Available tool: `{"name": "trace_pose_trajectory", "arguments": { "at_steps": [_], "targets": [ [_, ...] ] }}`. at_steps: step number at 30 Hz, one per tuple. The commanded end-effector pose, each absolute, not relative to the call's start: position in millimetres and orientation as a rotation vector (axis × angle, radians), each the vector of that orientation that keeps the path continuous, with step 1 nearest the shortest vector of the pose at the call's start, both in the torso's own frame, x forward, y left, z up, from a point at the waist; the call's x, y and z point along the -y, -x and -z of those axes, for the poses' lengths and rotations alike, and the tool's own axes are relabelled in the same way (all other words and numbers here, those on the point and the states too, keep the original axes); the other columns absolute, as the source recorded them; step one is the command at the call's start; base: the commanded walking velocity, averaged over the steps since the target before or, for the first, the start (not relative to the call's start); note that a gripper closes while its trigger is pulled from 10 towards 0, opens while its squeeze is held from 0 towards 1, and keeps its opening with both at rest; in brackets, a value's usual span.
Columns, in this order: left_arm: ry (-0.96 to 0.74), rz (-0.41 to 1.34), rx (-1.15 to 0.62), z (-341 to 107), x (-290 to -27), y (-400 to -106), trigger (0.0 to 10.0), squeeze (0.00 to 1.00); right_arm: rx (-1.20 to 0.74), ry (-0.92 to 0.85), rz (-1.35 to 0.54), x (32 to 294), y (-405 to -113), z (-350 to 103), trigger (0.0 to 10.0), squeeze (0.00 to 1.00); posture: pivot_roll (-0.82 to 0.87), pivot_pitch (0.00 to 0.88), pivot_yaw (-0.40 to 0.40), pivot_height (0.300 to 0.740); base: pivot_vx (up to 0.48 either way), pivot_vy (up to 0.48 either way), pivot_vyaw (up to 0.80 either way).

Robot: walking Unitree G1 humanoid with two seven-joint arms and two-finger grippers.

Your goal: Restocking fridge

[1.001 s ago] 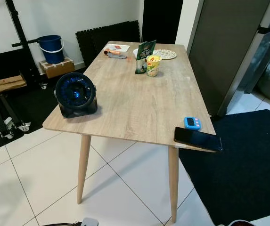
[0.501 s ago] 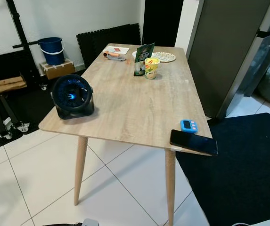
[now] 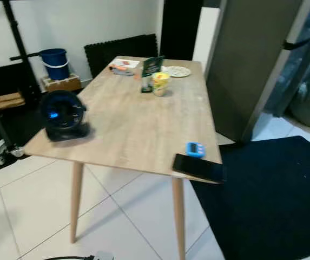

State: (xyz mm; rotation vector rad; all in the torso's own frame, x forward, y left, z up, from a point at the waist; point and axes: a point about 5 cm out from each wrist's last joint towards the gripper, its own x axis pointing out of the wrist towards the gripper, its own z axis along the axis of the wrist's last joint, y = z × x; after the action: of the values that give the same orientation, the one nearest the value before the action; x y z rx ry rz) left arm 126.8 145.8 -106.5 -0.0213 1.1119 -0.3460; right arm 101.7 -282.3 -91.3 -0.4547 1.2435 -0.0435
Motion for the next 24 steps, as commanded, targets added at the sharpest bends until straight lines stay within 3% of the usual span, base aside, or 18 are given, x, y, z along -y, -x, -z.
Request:
{"name": "trace_pose_trajectory", "arguments": {
  "at_steps": [1, 24],
  "targets": [
    [0.027, 0.352, -1.176, 111.5, -145.2, -111.8, 10.0, 0.0, -1.219, 0.457, 0.06, 285.0, -108.1, 88.4, 10.0, 0.0, -0.04, 0.0, -0.016, 0.74, 0.0, -0.42, 0.0],
    [0.023, 0.358, -1.177, 111.5, -145.5, -111.5, 10.0, 0.0, -1.22, 0.456, 0.06, 286.9, -107.0, 87.9, 10.0, 0.0, -0.05, 0.0, -0.016, 0.74, 0.0, -0.438, 0.0]
  ]
}}
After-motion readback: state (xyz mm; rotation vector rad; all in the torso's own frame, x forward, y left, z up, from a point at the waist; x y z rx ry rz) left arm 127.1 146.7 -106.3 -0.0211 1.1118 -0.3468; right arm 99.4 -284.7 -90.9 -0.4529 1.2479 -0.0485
